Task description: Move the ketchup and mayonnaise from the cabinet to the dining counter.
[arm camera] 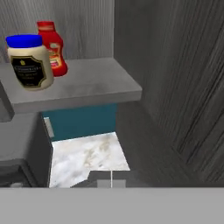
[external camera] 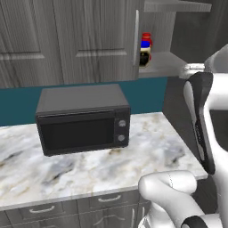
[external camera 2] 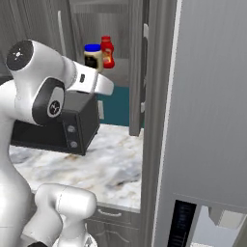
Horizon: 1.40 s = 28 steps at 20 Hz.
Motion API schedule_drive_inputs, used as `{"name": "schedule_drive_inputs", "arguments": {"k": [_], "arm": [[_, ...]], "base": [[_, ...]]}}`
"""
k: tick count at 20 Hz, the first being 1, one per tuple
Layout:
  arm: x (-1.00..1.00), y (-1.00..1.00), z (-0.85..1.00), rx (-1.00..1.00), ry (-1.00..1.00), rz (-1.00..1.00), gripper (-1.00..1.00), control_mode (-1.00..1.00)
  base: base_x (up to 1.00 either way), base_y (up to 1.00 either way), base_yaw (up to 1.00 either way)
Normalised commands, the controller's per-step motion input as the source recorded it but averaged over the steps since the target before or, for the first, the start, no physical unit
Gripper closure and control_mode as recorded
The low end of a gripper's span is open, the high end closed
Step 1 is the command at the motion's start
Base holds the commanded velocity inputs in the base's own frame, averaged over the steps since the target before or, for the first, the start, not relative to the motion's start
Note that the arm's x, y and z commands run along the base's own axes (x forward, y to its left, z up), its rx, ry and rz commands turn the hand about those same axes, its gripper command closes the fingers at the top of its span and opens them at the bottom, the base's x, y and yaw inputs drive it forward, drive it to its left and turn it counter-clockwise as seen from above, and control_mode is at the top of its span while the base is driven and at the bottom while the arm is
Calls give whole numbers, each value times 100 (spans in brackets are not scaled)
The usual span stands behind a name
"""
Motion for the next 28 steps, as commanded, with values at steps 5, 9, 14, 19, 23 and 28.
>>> {"name": "schedule_drive_inputs", "arguments": {"k": [5, 9, 14, 19, 23, 28], "arm": [[53, 43, 0, 4, -31, 37, 100, -100], [61, 48, 0, 1, -15, 29, -100, -100], [45, 37, 19, 0, 5, 12, -100, -100], [39, 29, 35, -1, 12, 3, -100, -100], [38, 37, 29, -1, 9, 1, -100, -100], [44, 41, 5, 0, 0, 0, -100, -100]], "base": [[0, 0, 0], [0, 0, 0], [0, 0, 0], [0, 0, 0], [0, 0, 0], [0, 0, 0]]}}
